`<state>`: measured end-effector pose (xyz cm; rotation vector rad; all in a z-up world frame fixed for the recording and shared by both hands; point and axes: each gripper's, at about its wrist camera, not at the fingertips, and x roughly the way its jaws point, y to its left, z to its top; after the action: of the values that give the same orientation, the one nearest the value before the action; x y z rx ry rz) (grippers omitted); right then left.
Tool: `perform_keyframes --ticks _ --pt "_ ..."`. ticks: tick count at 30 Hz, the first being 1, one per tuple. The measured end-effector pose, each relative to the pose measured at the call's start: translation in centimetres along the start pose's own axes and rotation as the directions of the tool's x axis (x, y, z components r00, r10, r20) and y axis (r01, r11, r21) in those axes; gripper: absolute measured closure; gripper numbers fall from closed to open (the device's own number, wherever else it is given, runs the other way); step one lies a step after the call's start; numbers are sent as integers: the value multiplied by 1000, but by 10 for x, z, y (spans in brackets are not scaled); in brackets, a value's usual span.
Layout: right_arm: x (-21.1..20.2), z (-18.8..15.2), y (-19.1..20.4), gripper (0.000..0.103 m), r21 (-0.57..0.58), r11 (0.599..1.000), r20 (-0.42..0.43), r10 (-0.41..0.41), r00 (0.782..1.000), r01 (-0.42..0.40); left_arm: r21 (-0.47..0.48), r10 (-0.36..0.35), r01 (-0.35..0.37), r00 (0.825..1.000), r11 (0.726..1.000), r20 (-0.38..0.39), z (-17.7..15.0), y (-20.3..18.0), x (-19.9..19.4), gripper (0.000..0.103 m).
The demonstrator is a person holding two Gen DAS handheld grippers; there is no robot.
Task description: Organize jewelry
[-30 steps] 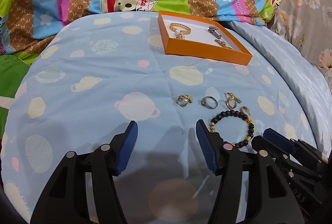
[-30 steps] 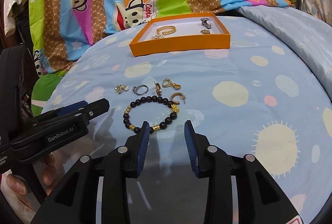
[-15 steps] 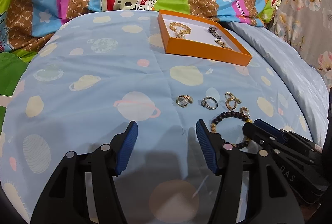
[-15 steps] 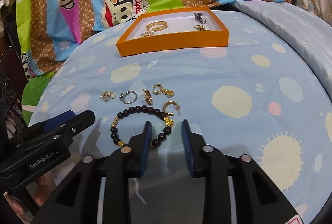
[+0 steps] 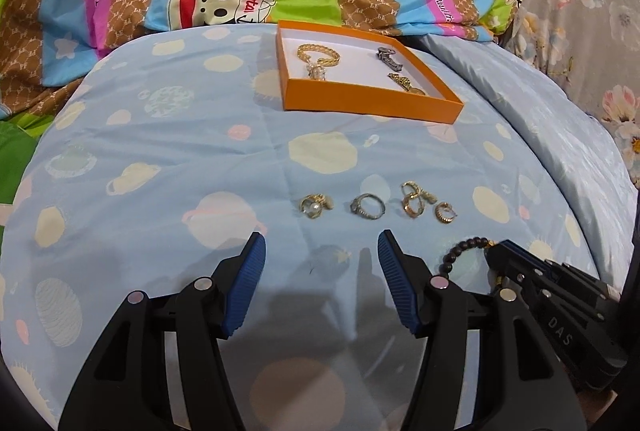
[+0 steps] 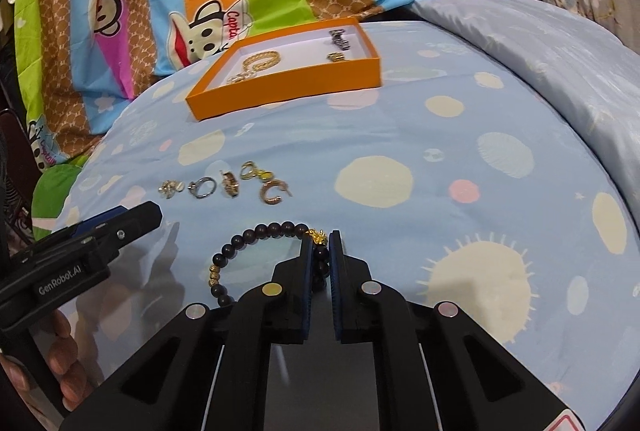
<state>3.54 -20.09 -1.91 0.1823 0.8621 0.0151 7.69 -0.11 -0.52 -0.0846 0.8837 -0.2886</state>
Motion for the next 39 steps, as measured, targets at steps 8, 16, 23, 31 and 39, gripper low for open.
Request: perform_keyframes --ticks 8,16,23,31,39 --pt "0 -2 -9 96 21 1000 -5 21 1000 -20 -13 26 -26 999 1000 -28 11 6 21 50" --pt "1 -2 -10 96 29 999 -8 31 999 -30 7 42 -42 999 999 -15 14 7 23 54" --pt "1 -2 -10 96 30 999 -9 34 999 -34 19 -66 67 997 998 -27 12 -12 14 54" --pt "1 -2 -10 96 33 999 -8 36 999 -36 59 -41 43 998 997 -44 15 -28 33 65" --pt "1 -2 -10 96 34 999 -9 37 999 -37 90 -10 13 999 996 -30 20 -33 39 70"
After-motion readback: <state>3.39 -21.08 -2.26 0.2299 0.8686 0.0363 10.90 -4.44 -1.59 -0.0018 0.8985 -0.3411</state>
